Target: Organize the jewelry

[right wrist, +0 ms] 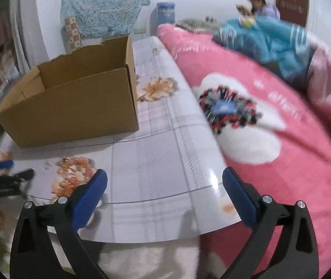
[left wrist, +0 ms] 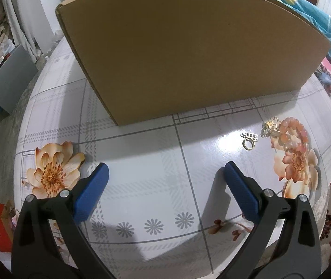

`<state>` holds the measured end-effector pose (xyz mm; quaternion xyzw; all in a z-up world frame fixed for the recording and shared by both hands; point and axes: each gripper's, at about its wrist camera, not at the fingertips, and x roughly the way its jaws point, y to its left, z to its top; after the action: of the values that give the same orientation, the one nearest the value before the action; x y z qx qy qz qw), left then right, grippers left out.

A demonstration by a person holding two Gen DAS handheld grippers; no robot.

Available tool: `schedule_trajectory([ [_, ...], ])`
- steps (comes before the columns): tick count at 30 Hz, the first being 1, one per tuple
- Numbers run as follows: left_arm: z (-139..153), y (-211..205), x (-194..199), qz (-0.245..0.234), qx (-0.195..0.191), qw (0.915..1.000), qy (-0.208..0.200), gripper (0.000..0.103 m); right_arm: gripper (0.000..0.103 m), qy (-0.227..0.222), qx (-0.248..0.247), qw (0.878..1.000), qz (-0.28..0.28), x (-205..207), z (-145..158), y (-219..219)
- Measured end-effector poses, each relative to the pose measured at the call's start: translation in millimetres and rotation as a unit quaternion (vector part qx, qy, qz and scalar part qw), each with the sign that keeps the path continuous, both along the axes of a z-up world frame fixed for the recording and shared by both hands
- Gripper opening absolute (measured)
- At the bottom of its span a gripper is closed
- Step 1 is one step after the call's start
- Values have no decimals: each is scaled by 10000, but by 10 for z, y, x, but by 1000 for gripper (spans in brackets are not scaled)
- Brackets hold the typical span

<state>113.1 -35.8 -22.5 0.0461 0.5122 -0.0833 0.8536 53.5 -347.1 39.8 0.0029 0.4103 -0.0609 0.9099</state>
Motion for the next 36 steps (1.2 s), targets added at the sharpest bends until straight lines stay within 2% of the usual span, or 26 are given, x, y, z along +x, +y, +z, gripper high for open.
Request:
schedule_trajectory([
  [2, -5, 6, 11, 3, -7, 10000, -34, 96, 97, -111, -347, 9993, 46, -16, 10, 81],
  [5, -9, 3, -18, 30, -35, 9998, -168, 96, 97, -165, -486, 9987, 4, -9, -28, 118],
  [7, -45, 1, -80, 45, -56, 9995, -301, 96, 97, -233, -329, 9991, 106, -23, -50, 127],
  [11, -71, 5, -164, 8, -93, 9984, -565, 96, 97, -303, 470, 9957, 734, 0, -160, 176],
  [15, -93, 46, -231, -167, -153, 9969, -760, 96, 96, -304, 560, 9893, 1311, 42, -196, 391],
  [20, -119, 108, -338, -302, -214, 9946, -972, 96, 68, -204, 819, 9736, 2122, 43, -191, 668],
  [22, -140, 138, -370, -386, -271, 9929, -1093, 95, 55, -71, 730, 9686, 2377, 70, -224, 785],
  [25, -157, 169, -465, -582, -353, 9896, -1265, 93, 42, 131, 468, 9608, 2730, 94, -304, 977],
  [30, -112, 122, -583, -967, -574, 9824, -1494, 75, 36, 400, -36, 9538, 2977, 144, -438, 1180],
  [33, -71, 60, -598, -1205, -747, 9780, -1529, 66, 26, 566, -143, 9537, 2949, 184, -494, 1200],
  [36, -71, 12, -593, -1335, -839, 9758, -1514, 58, 11, 662, 7, 9551, 2886, 222, -492, 1146],
])
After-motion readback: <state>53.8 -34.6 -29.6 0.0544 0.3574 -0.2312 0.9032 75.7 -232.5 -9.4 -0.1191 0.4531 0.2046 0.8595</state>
